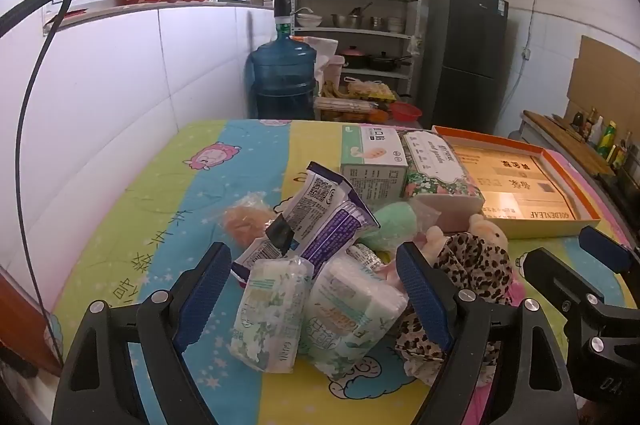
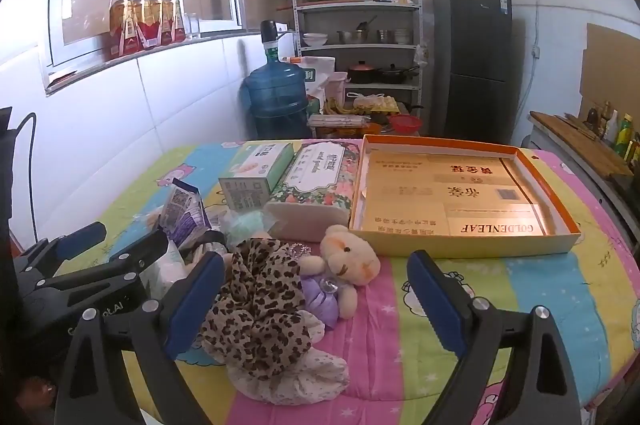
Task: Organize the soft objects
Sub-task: 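Move both grippers toward the pile of soft items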
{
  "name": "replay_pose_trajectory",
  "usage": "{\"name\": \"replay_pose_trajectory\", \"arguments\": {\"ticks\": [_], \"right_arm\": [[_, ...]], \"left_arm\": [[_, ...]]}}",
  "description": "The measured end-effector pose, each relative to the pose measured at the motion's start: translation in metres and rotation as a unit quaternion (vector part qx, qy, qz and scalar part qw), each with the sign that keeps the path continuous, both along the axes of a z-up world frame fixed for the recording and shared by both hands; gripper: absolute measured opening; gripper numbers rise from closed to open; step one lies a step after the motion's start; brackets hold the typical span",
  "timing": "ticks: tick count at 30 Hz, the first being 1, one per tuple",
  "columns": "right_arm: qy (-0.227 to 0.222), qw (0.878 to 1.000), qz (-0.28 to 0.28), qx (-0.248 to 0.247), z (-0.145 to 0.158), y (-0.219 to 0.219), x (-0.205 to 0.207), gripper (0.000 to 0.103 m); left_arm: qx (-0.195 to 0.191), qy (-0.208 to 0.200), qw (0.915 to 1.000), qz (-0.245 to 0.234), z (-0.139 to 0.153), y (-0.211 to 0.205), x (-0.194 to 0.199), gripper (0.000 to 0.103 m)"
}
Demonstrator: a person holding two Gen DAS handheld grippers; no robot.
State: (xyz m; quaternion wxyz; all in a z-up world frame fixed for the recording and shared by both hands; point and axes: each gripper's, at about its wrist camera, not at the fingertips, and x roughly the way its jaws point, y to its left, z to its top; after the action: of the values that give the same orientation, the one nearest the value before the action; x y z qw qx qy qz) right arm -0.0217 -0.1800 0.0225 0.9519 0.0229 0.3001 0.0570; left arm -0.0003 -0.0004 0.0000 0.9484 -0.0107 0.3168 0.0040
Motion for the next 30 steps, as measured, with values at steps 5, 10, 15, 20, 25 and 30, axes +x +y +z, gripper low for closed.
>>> {"name": "replay_pose_trajectory", "arguments": {"ticks": [5, 10, 15, 20, 25, 30], "right_arm": [[0.000, 1.000, 0.000, 0.000, 0.0002, 0.0002, 0.0000, 0.093], [0.000, 1.000, 0.002, 0.000, 0.0001, 0.0008, 0.0003, 0.093], [-0.002, 1.000, 0.007, 0.000, 0.0010, 0.0022, -0.0004, 0.093], [-0.001, 1.000, 0.011, 0.001, 0.0006, 0.0030, 0.0001, 0.093], [0.000, 1.000, 0.018, 0.003, 0.0001, 0.0042, 0.0000, 0.093], [0.000, 1.000, 0.020, 0.003, -0.0002, 0.0042, -0.0001, 0.093]], "left_arm": [[-0.002, 0.000, 1.0000, 0.000, 0.0007, 0.0003, -0.0003, 0.086], [0.000, -0.001, 1.0000, 0.000, 0.0007, -0.0014, -0.0018, 0.086], [-0.001, 0.000, 1.0000, 0.000, 0.0006, 0.0043, 0.0043, 0.086], [0.000, 0.000, 1.0000, 0.000, 0.0007, 0.0019, 0.0021, 0.086], [0.000, -0.001, 1.0000, 0.000, 0.0002, 0.0016, 0.0019, 0.086], [0.000, -0.001, 1.0000, 0.000, 0.0002, 0.0018, 0.0031, 0.086]]}}
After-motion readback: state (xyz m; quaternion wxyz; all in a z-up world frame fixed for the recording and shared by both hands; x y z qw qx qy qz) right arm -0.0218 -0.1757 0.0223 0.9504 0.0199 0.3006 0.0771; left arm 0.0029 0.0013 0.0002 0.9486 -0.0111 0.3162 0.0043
